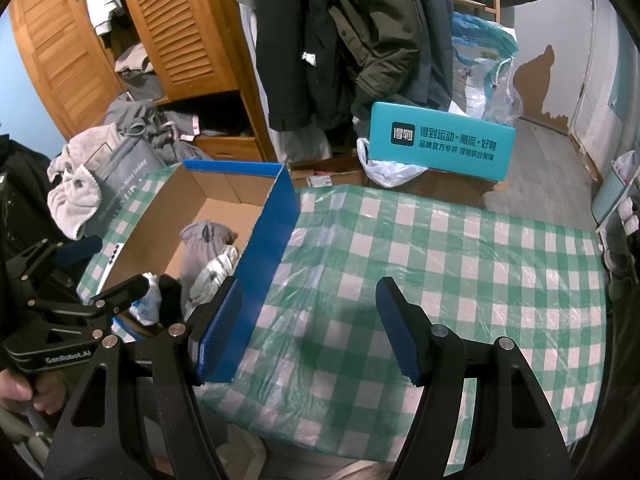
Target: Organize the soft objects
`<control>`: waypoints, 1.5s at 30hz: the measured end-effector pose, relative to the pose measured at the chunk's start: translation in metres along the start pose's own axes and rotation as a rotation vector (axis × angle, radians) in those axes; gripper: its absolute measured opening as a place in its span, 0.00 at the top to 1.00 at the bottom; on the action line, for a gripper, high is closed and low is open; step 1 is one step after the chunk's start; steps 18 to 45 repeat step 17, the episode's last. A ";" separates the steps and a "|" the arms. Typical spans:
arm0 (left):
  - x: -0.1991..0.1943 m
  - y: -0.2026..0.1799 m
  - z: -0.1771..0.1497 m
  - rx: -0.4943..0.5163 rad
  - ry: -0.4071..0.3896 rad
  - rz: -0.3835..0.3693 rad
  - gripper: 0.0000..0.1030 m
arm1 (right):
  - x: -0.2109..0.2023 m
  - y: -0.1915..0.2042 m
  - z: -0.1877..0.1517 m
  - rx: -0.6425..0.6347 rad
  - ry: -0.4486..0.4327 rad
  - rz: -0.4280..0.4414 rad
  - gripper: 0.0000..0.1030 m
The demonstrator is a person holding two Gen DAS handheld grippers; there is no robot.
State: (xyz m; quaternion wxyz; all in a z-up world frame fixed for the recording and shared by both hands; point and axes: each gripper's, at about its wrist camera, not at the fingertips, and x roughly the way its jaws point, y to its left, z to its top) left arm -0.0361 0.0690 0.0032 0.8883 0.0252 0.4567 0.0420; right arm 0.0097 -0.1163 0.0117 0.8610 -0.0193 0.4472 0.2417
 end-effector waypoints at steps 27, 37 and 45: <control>-0.002 0.004 0.003 0.006 -0.023 -0.001 0.14 | 0.000 0.000 -0.001 -0.001 0.001 0.000 0.34; -0.002 0.004 0.003 0.006 -0.023 -0.001 0.14 | 0.000 0.000 -0.001 -0.001 0.001 0.000 0.34; -0.002 0.004 0.003 0.006 -0.023 -0.001 0.14 | 0.000 0.000 -0.001 -0.001 0.001 0.000 0.34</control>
